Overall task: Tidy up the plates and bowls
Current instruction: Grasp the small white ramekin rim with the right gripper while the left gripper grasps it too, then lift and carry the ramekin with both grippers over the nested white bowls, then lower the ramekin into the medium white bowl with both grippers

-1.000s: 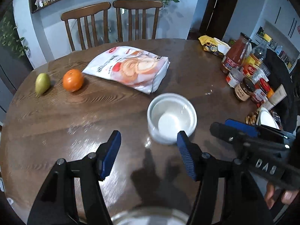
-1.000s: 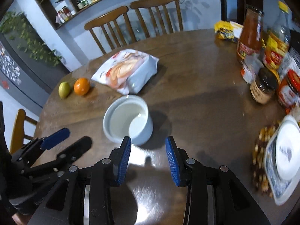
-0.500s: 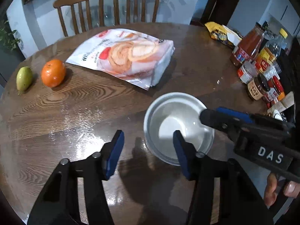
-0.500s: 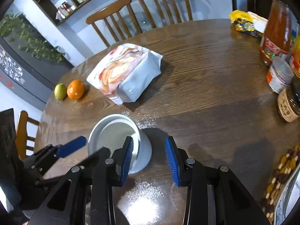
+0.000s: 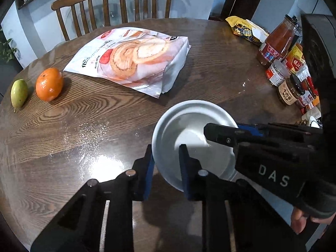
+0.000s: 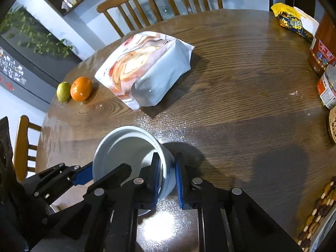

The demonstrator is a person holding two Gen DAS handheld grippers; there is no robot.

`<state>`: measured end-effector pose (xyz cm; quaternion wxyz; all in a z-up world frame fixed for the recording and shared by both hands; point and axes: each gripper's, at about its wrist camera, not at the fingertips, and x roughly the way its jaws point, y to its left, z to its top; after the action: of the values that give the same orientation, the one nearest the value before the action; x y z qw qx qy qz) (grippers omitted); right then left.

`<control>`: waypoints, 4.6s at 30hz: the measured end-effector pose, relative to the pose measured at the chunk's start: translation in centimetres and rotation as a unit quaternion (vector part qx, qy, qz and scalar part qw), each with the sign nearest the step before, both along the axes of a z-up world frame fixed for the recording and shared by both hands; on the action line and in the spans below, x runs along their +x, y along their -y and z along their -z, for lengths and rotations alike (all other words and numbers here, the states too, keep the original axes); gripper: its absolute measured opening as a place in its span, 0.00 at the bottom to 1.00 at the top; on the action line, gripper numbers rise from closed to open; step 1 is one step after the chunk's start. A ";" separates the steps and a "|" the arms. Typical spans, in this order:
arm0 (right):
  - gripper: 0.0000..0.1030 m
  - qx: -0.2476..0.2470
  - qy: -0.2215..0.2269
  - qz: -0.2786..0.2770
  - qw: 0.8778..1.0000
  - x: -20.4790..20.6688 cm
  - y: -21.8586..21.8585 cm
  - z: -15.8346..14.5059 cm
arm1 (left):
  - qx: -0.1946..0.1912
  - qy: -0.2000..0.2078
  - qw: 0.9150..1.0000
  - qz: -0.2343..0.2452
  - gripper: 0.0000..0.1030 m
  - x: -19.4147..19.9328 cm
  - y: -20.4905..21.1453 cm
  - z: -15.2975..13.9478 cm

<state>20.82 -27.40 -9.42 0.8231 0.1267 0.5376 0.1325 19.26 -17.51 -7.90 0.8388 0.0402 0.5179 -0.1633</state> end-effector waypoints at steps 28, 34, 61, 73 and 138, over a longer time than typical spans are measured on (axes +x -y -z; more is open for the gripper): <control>0.12 -0.007 0.072 0.014 0.997 -8.8 -1.2 -5.5 | 0.047 0.127 0.991 0.019 0.10 -8.9 -0.5 -5.8; 0.12 -0.010 0.088 0.013 0.996 -11.3 -2.2 -7.2 | 0.043 0.145 0.988 0.015 0.10 -11.4 -1.5 -7.3; 0.12 -0.022 0.105 -0.024 0.994 -21.4 -7.5 -9.7 | 0.034 0.169 0.985 -0.017 0.10 -21.5 -6.5 -9.1; 0.12 -0.024 0.089 -0.036 0.995 -22.7 -9.4 -8.5 | 0.038 0.152 0.987 -0.026 0.10 -22.8 -8.0 -7.9; 0.14 -0.035 -0.040 -0.058 0.997 -18.9 -10.4 -1.6 | 0.032 -0.015 0.999 -0.024 0.11 -18.5 -8.2 -0.7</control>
<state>1.91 -17.03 -7.77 0.7960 0.0719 0.5804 0.1559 0.80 -9.30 -7.18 0.8330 0.0522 0.5361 -0.1269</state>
